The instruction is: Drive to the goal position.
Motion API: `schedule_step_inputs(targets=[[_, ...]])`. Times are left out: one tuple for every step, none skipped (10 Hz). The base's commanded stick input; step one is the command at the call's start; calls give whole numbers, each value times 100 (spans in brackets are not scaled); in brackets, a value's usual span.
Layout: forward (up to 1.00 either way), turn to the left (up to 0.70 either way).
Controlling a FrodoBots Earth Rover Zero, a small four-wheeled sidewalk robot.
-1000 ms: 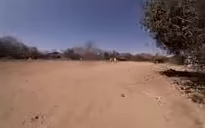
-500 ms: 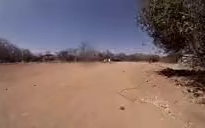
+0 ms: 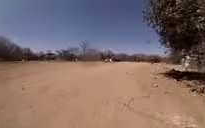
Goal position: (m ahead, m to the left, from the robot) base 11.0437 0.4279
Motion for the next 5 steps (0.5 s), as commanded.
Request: schedule_step_inputs(targets=[[100,0],[100,0],[100,0],[100,0],[100,0]])
